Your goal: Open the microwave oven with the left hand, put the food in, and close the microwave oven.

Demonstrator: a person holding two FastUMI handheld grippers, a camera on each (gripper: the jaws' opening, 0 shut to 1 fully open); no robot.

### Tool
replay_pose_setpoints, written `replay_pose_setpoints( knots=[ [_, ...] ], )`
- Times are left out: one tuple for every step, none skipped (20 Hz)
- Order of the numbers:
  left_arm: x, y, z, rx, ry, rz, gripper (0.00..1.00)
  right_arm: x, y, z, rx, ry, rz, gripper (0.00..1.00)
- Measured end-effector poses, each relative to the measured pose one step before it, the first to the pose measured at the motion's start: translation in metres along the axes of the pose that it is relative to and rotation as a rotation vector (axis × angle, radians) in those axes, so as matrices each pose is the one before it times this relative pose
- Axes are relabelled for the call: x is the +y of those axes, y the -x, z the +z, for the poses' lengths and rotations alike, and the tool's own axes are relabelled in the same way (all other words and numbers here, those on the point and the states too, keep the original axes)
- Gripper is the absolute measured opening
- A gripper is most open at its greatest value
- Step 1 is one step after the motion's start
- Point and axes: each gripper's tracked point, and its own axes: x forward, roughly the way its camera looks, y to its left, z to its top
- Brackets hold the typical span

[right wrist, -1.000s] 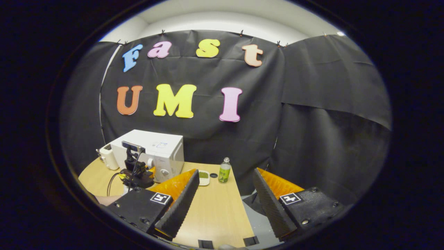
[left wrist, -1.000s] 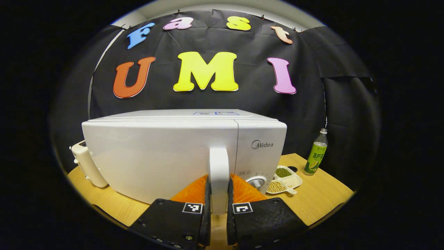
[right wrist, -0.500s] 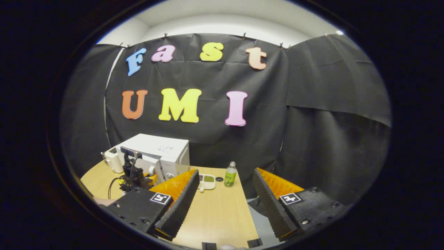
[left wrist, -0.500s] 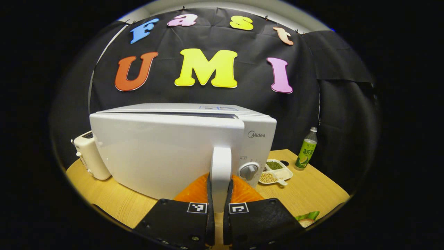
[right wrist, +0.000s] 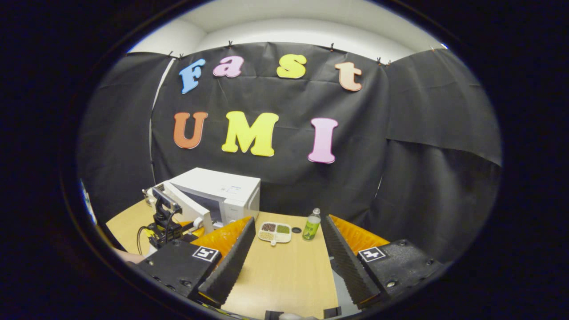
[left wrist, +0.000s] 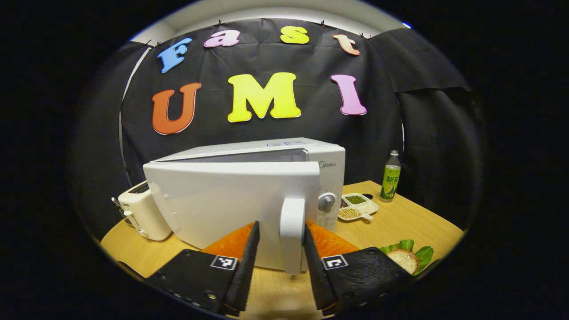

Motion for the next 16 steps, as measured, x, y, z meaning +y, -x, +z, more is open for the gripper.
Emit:
replay_pose_setpoints(
  knots=[
    [0.00437, 0.00221, 0.00473, -0.00855, 0.01328, 0.00520, 0.63, 0.00152, 0.00171, -0.00129, -0.00050, -0.00195, 0.00472, 0.99],
    [0.00531, 0.00118, 0.00091, 0.00160, 0.01228, 0.00735, 0.71, 0.00130, 0.00067, -0.00011, 0.00056, -0.00265, 0.00511, 0.99],
    [0.00026, 0.00229, -0.00172, 0.01470, 0.01630, -0.01581, 0.83, 0.00048, 0.00085, -0.00050, -0.00162, -0.00606, 0.00153, 0.99],
    [-0.00085, 0.00135, -0.00274, 0.00808, 0.00191, -0.00568, 0.98, 0.00011, 0.00048, -0.00062, 0.00029, -0.00502, 0.00239, 0.99],
    [0.00087, 0.00292, 0.00158, -0.00227, -0.00725, -0.00174, 0.98, -0.00027, 0.00152, -0.00159, 0.00186, -0.00343, -0.00226, 0.99],
    [0.00213, 0.00471, -0.00043, 0.00405, -0.01813, 0.00078, 0.98, 0.00048, 0.00058, -0.00203, 0.00025, -0.00040, -0.00034, 0.99],
    [0.00176, 0.00445, 0.00082, -0.00348, -0.01438, 0.00160, 0.98, 0.00108, 0.00226, -0.00228, 0.00479, -0.00184, 0.00038, 0.99],
    [0.00137, 0.00365, -0.00175, 0.00141, -0.00968, 0.00083, 0.98, 0.00174, 0.00176, -0.00443, 0.00527, -0.00415, 0.00603, 0.99],
    [0.00216, 0.00433, -0.00100, -0.00349, -0.00681, -0.00127, 0.98, 0.00257, 0.00139, -0.00187, 0.00220, -0.00614, 0.00553, 0.99],
    [0.00176, 0.00592, -0.00134, 0.00433, 0.00042, -0.00064, 0.97, 0.00145, 0.00135, -0.00222, 0.00305, -0.00322, 0.00376, 0.99],
    [0.00239, 0.00559, -0.00206, -0.00065, -0.00085, -0.00193, 0.96, 0.00160, 0.00154, -0.00187, 0.00183, -0.00332, 0.00332, 0.99],
    [0.00245, 0.00630, -0.00189, 0.00288, -0.00159, -0.00075, 0.96, 0.00254, 0.00165, -0.00054, -0.00033, -0.00391, 0.00498, 0.99],
    [0.00360, 0.00712, -0.00151, -0.00109, -0.00291, 0.00022, 0.96, 0.00358, 0.00160, -0.00148, 0.00097, -0.00278, 0.00711, 0.99],
    [0.00378, 0.00776, -0.00232, 0.00522, -0.00313, 0.00303, 0.96, 0.00280, 0.00112, 0.00007, -0.00355, -0.00350, 0.00523, 0.99],
    [0.00457, 0.00845, -0.00181, 0.00104, -0.00076, 0.00440, 0.96, 0.00332, 0.00107, -0.00075, -0.00233, -0.00233, 0.00803, 0.99],
    [0.00434, 0.00942, -0.00228, 0.00519, -0.00231, 0.00681, 0.96, 0.00371, 0.00111, -0.00080, 0.00032, -0.00232, 0.00678, 0.99]
  ],
)
